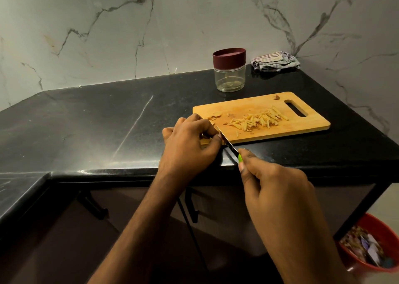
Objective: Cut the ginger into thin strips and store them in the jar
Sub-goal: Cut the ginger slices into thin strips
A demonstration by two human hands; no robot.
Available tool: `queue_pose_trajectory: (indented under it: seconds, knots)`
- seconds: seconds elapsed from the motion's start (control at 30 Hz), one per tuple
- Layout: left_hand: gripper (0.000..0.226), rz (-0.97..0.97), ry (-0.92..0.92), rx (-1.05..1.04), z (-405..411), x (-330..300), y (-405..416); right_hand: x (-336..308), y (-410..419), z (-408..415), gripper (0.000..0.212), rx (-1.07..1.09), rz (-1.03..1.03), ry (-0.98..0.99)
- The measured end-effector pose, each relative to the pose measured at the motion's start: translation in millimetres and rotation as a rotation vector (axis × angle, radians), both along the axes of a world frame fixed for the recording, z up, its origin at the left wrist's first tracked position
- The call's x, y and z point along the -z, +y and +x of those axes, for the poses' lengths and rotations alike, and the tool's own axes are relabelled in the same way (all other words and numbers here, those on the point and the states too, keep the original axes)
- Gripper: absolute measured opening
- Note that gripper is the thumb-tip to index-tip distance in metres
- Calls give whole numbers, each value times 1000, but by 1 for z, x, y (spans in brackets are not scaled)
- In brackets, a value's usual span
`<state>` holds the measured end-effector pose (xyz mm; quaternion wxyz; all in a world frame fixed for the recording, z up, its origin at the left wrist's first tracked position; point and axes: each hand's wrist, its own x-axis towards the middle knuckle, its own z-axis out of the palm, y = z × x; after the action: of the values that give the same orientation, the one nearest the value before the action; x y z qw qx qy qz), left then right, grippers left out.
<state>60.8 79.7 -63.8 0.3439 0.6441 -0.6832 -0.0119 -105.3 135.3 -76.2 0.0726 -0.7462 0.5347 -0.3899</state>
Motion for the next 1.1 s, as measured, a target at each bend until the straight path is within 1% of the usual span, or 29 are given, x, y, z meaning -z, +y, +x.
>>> queue_pose_trajectory:
  seconds: [0.17,0.23,0.37,0.5,0.57,0.67,0.73,0.8,0.87,1.0,1.1]
  knots:
    - [20,-24,-19,-6,0,2,0,-2,7,-9,41,32,3,128]
    - [18,-34,-45,-18,0,4,-1,-1,8,-12,44,27,34,139]
    - [9,-59,-120,-7,-1,6,1,0,6,-14,44,46,48,124]
    - [18,-43,-252,52,-2,4,1,1,5,-11,44,32,46,111]
    - [25,-12,-266,64,-1,4,0,1,5,-9,44,28,50,106]
    - [34,7,-262,67,0,4,-1,1,6,-11,42,26,42,88]
    - [33,-4,-239,53,-1,4,-1,-1,7,-13,42,21,28,64]
    - [30,-26,-158,34,0,6,-1,-3,8,-15,40,9,7,25]
    - [22,-54,-70,12,2,7,-1,-4,8,-15,38,-15,-27,-18]
    - [3,-13,9,-5,3,6,-1,-2,7,-13,39,-68,-75,-74]
    - [6,-4,38,-9,3,4,1,0,7,-11,39,-80,-73,-67]
